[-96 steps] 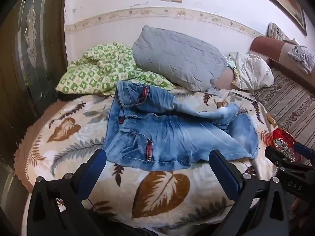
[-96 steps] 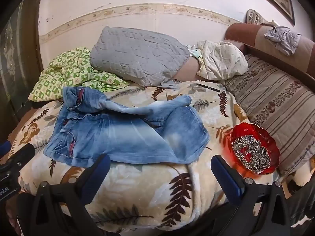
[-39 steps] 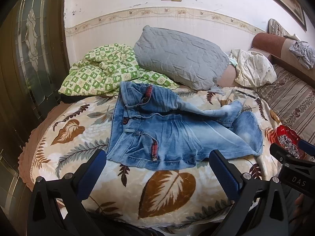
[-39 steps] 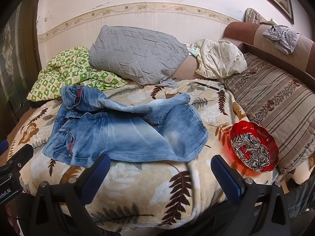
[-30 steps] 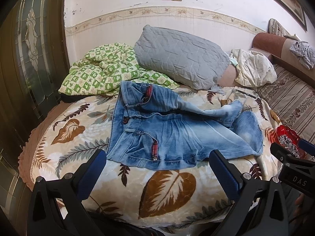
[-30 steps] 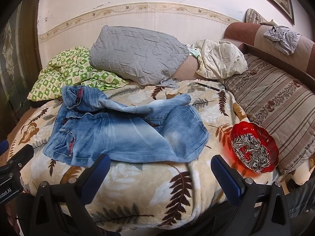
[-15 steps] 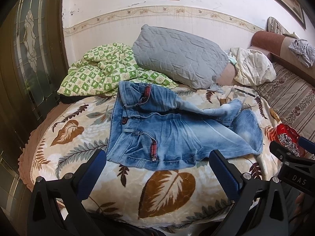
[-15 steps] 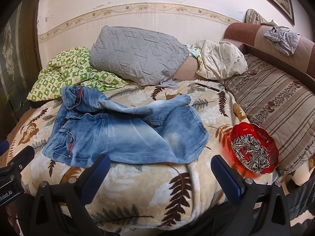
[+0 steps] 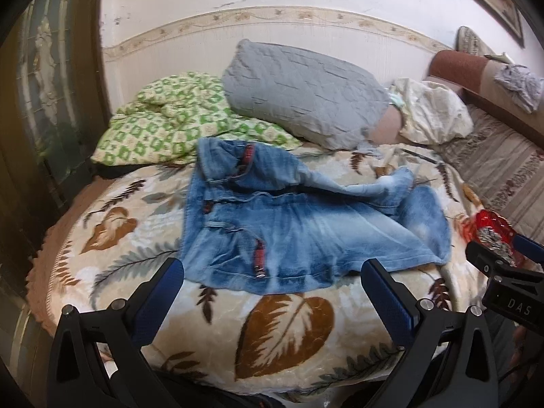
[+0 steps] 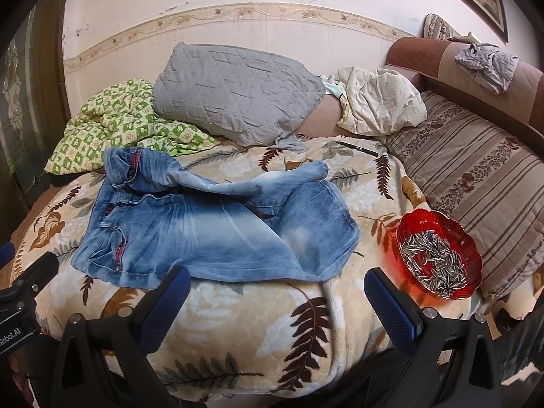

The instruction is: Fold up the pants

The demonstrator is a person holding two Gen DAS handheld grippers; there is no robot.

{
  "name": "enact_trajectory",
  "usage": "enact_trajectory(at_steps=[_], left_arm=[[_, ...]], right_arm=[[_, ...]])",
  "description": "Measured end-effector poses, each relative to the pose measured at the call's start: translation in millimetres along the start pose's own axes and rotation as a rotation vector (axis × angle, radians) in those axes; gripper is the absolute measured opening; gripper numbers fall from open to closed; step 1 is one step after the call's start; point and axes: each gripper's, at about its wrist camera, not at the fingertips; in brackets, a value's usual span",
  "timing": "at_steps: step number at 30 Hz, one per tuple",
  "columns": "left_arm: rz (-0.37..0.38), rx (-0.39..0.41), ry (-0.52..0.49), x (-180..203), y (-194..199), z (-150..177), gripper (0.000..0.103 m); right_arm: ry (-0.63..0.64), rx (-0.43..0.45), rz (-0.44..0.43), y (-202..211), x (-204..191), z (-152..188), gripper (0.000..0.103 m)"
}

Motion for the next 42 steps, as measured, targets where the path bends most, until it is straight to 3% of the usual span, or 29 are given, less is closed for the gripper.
enact_trajectory(at_steps=[4,9,15,18,24,32,37,38,41,42], left_arm=[[0.131,0.011,-0.048,2,-8,-7,0.103],[0.289,-0.035,-0.131,11,-37,-29,0.103],[0.340,-0.071,-0.392,50,-81,-64,0.103],[0.395,-0.092,-0.542,74,-109,-85,0.103],[0.311,-0.066,-0.822,117,-160,-111,0.103],[0.302,-0.200,-0.904,136,-239,-125,0.103],[0.288,-0.204,-0.973,149,-263,-121,0.103],[0.283,-0.205,-0.983,152,-266,-120,0.103],[0.278,-0.224,-0.990,154,-275,-121,0.100],[0.283,-0.229,-0.983,154,-277,-122,0.078]], right_arm=[[-0.018,-0.008,-0.068,-3,19,-6,0.103],[-0.060,-0.022,-0.122,-14,59,-20,0.103],[-0.078,-0.078,-0.219,-49,103,-62,0.103],[-0.066,-0.164,-0.244,-89,117,-95,0.103],[-0.150,-0.291,-0.311,-179,148,-159,0.103],[-0.200,-0.438,-0.321,-309,154,-210,0.103],[-0.161,-0.499,-0.285,-367,145,-219,0.101],[-0.149,-0.508,-0.279,-373,144,-219,0.098],[-0.126,-0.562,-0.321,-390,137,-215,0.059],[-0.109,-0.565,-0.318,-390,135,-214,0.037]])
Point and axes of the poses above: each gripper's, at about its wrist camera, not at the fingertips, and y roughly against the way its jaws point, x to its right, z to its underside, and after that the axes turned 6 degrees about -x, right-handed
